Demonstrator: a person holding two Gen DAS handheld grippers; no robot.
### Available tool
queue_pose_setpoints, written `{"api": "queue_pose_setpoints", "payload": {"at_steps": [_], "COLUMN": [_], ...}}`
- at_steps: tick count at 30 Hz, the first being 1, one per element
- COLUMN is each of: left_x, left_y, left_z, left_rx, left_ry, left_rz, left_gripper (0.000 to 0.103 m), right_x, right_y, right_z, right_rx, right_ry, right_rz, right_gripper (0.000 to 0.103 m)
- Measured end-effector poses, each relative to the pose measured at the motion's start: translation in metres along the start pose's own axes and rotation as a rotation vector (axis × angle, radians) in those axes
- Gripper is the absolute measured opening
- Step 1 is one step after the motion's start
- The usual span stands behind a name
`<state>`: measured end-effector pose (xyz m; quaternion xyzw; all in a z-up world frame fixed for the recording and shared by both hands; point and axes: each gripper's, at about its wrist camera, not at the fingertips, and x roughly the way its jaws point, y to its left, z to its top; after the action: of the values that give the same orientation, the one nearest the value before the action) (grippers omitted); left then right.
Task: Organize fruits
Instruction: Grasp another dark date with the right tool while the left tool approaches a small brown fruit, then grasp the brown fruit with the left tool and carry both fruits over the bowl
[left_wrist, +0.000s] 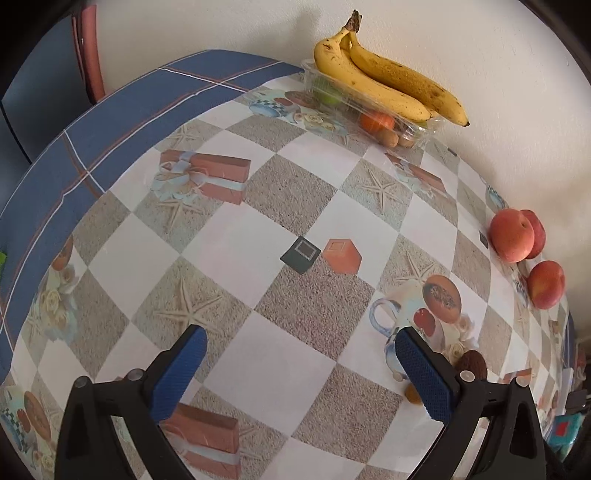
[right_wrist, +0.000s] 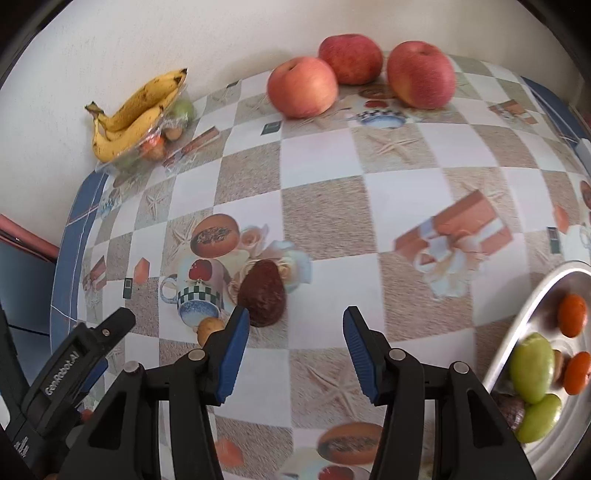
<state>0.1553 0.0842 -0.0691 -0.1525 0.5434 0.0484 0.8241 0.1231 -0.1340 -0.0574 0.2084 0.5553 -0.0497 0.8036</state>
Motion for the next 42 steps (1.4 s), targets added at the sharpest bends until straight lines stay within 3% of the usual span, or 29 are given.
{"api": "queue_pose_setpoints", "payload": {"at_steps": [9,16,23,29,31,35,39,42], "left_x": [0.002,0.002,0.001,0.005,0.008,0.01,0.011,0.009], "left_y": [-0.01,-0.012,-0.03,-0.057,-0.064,-0.07,-0.066,-0.067], "left_z": [-0.004,-0.007,-0.013,-0.027,-0.032,-0.037,-0.035,-0.034], "left_rx": [0.043,0.043,0.09,0.188,0.204,0.211,0.182,0.191], "left_ry": [0.057,0.071,0.094,0.123,0.142,0.15,0.152,0.154], "left_rz": [-0.084,-0.101,-0.163,-0.189,-0.201,-0.215,-0.261,-0.265], "left_gripper": [0.103,0.1,0.092,0.074,0.058,0.045,0.025,0.025], "right_x": [0.015,0.022,0.02,0.011,0.007,0.001,-0.003,-0.004], "right_y": [0.015,0.02,0.016,-0.015,-0.025,-0.041,-0.052,-0.056], "right_z": [0.008,0.009,0.007,0.005,0.003,0.0,-0.004,-0.006], "right_rx": [-0.009,-0.02,-0.027,0.01,0.019,0.026,0.024,0.021], "right_ry": [-0.003,-0.003,-0.006,-0.011,-0.012,-0.016,-0.009,0.001], "right_rz": [0.039,0.053,0.017,-0.017,-0.03,-0.061,-0.09,-0.101], "right_gripper": [0.054,0.037,0.036,0.036,0.036,0.036,0.036,0.035]}}
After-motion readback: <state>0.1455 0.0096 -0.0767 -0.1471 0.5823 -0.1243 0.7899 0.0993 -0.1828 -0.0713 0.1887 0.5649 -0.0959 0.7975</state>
